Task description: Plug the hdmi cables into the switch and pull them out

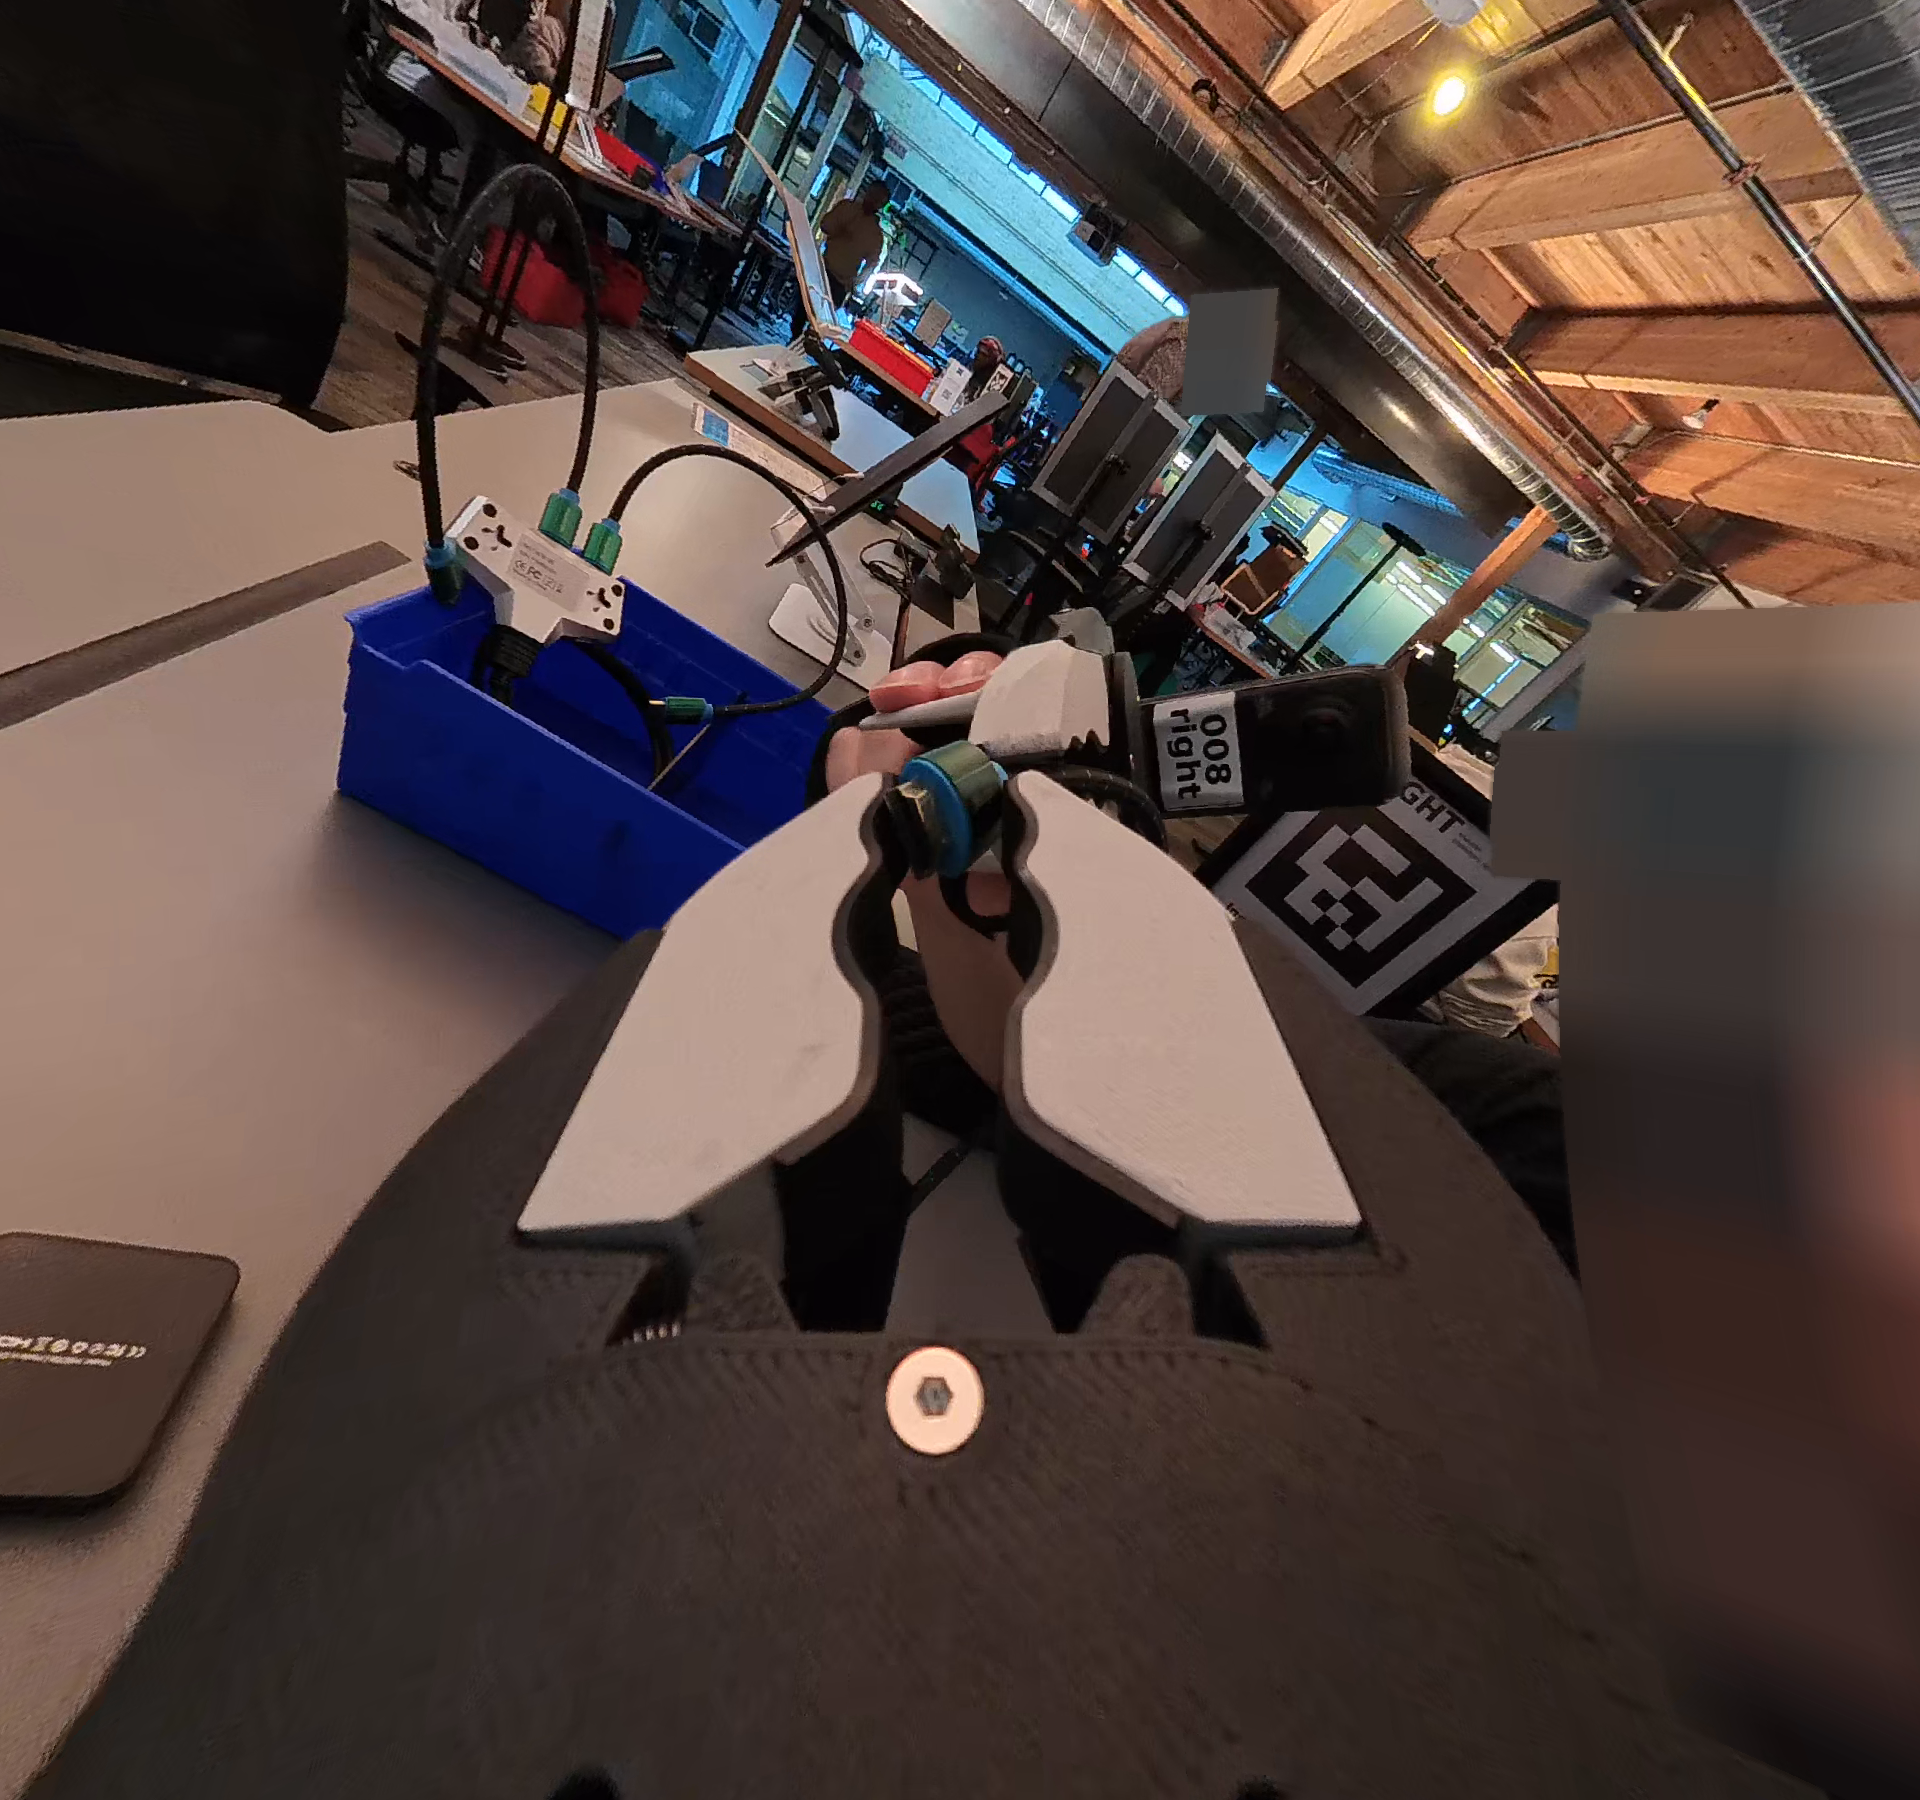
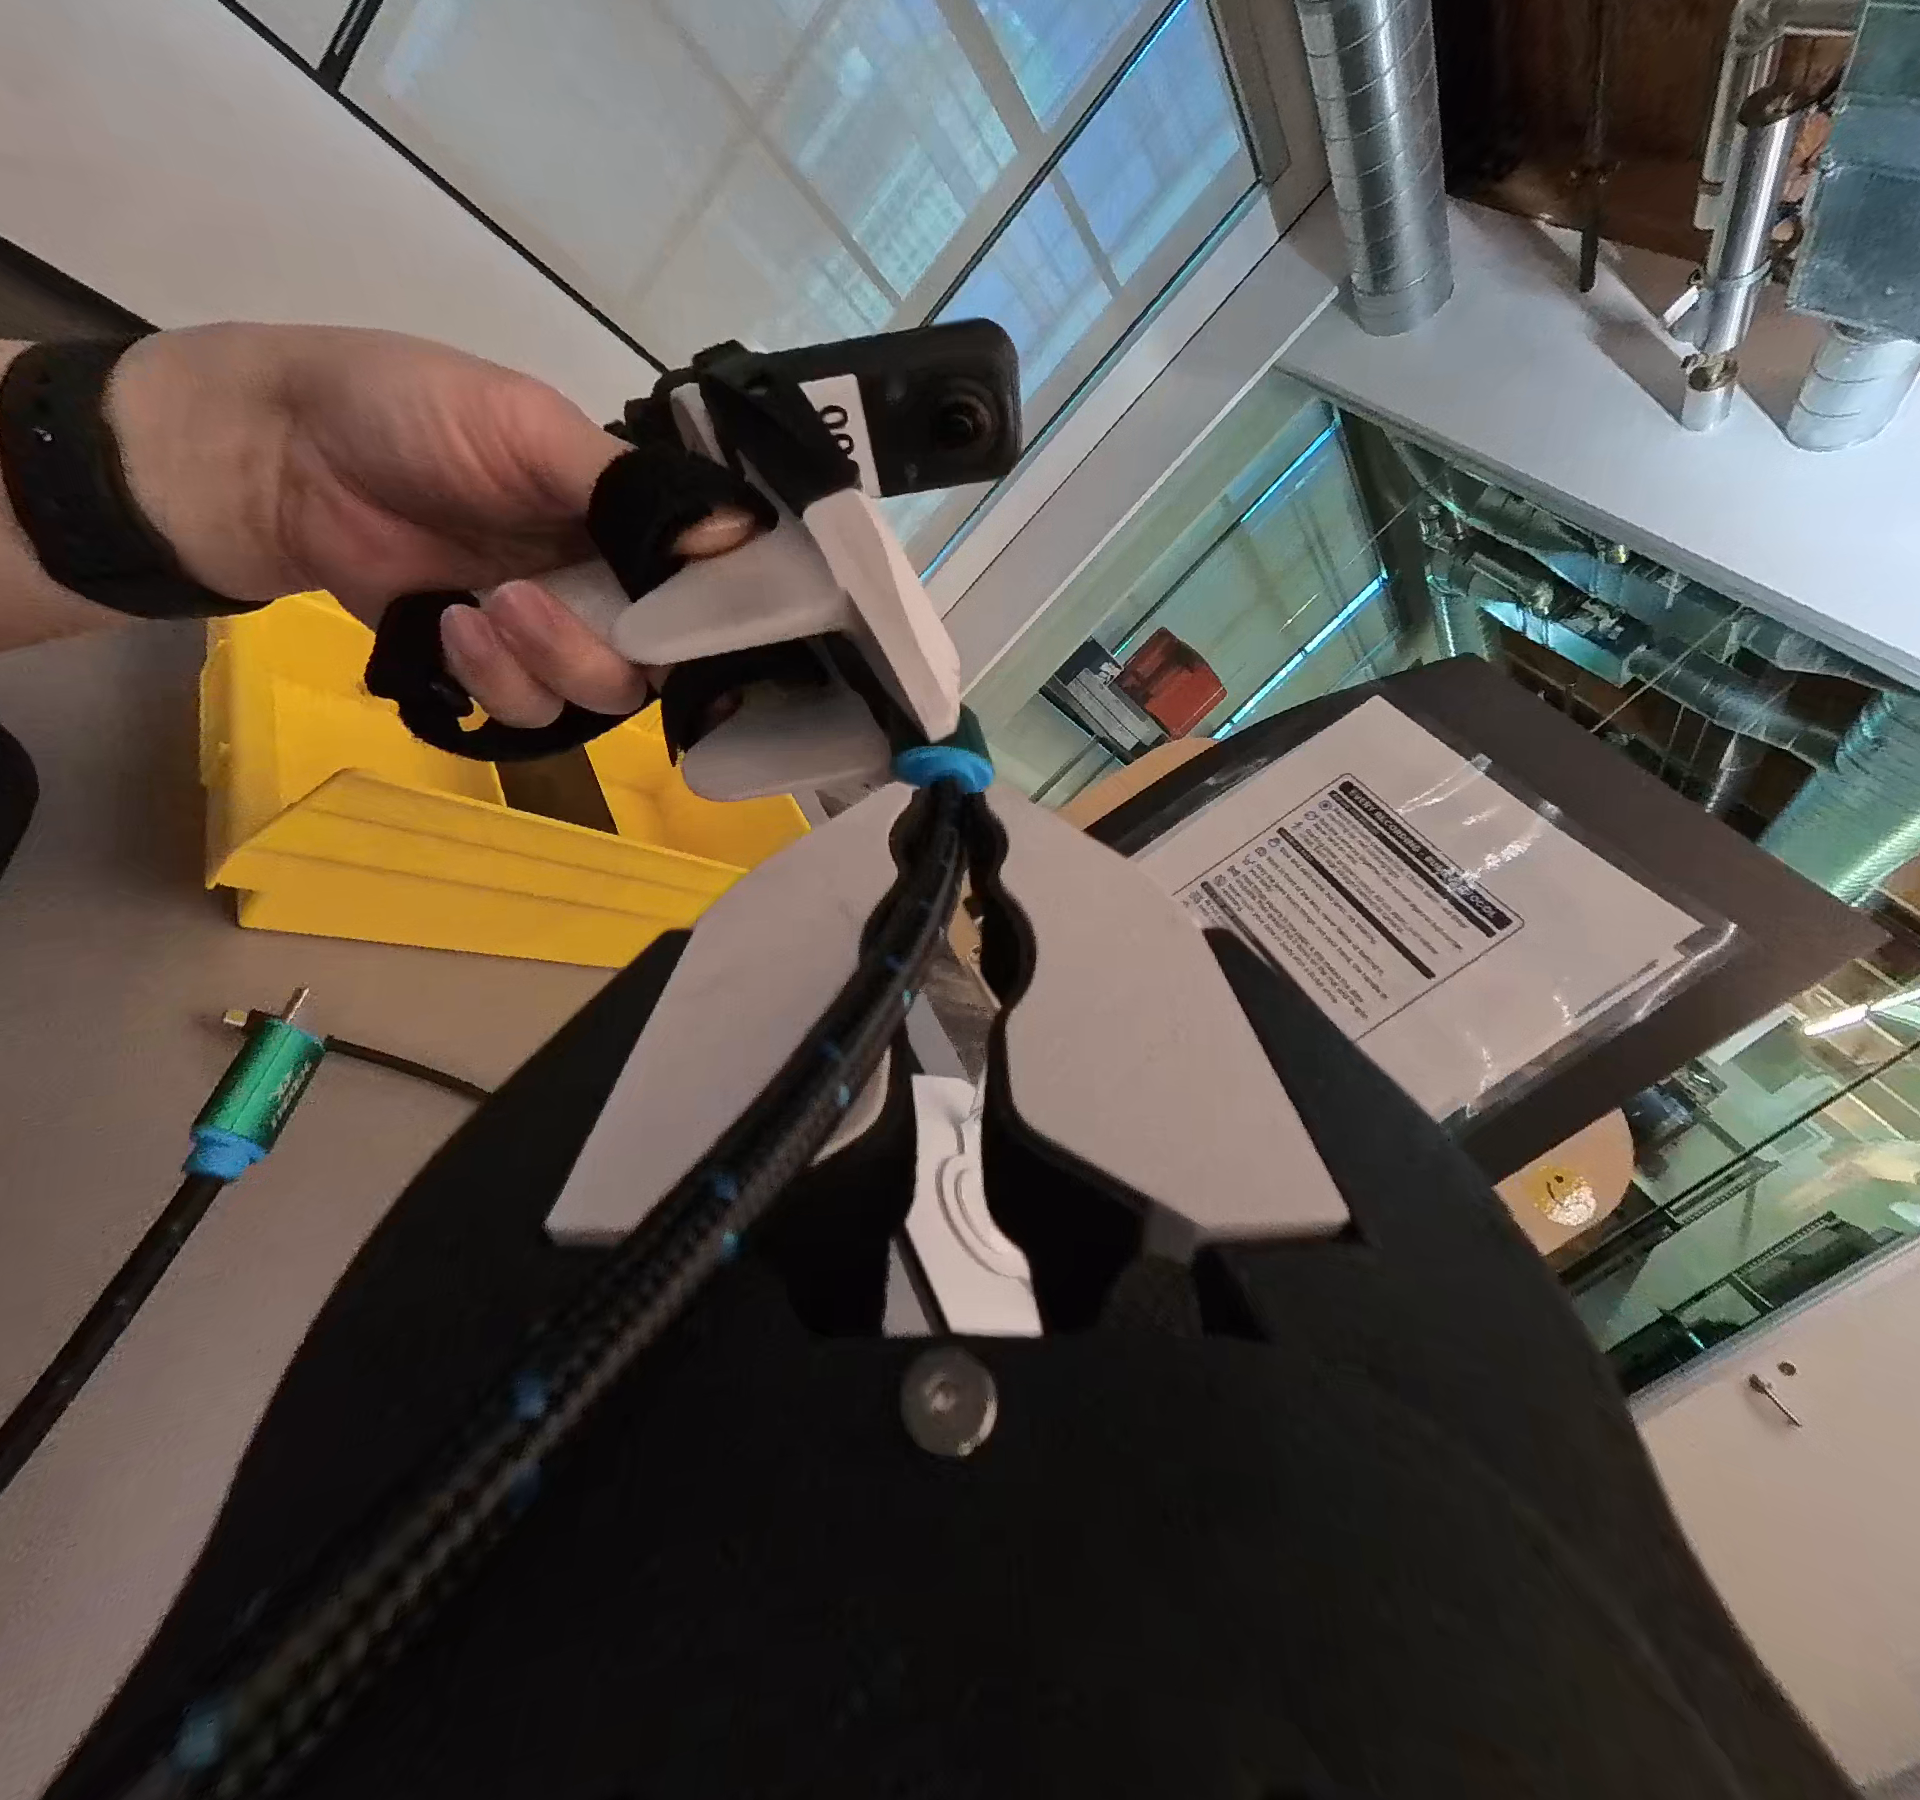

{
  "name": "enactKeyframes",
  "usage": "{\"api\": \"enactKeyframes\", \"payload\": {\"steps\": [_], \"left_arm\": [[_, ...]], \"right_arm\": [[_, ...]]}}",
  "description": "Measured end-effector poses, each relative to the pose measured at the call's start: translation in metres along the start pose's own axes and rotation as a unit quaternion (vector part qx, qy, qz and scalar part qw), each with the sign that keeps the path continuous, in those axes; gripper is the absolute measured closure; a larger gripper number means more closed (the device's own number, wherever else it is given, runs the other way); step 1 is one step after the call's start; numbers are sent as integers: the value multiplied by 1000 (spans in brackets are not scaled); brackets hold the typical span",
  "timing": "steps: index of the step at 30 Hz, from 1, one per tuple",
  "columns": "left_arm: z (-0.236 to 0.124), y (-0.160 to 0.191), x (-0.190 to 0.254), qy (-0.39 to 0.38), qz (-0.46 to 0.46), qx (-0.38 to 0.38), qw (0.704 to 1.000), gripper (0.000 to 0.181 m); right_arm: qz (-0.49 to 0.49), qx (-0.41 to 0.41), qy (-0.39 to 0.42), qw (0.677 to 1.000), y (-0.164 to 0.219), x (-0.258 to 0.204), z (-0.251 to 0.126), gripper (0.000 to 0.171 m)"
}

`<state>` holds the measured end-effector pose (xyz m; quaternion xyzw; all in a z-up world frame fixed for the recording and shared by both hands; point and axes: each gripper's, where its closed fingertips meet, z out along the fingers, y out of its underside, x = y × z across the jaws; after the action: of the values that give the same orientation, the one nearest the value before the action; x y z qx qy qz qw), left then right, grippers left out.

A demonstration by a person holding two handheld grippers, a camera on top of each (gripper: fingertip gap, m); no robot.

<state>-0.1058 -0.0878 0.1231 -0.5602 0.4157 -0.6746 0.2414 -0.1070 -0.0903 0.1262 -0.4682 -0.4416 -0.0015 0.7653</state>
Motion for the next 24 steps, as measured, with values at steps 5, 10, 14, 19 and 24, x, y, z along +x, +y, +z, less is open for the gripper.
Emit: {"api": "enactKeyframes", "payload": {"steps": [5, 10, 14, 19, 24], "left_arm": [[2, 1, 0, 8, -1, -3, 1000, 164], [5, 0, -4, -7, 71, -9, 997, 150], [-5, -4, -36, -130, 152, -7, 980, 135], [-19, 43, -125, -314, 179, -148, 921, 111], [-7, 109, -181, -326, 97, -263, 903, 103]], "right_arm": [[-15, -4, -2, 1000, 0, 0, -2, 165], [-41, -19, 14, 999, -1, 11, -9, 165], [-38, -36, 36, 998, 2, 39, -28, 165], [-38, -44, 82, 995, -6, 80, -67, 164], [-29, -28, 102, 994, -24, 100, -96, 165]]}}
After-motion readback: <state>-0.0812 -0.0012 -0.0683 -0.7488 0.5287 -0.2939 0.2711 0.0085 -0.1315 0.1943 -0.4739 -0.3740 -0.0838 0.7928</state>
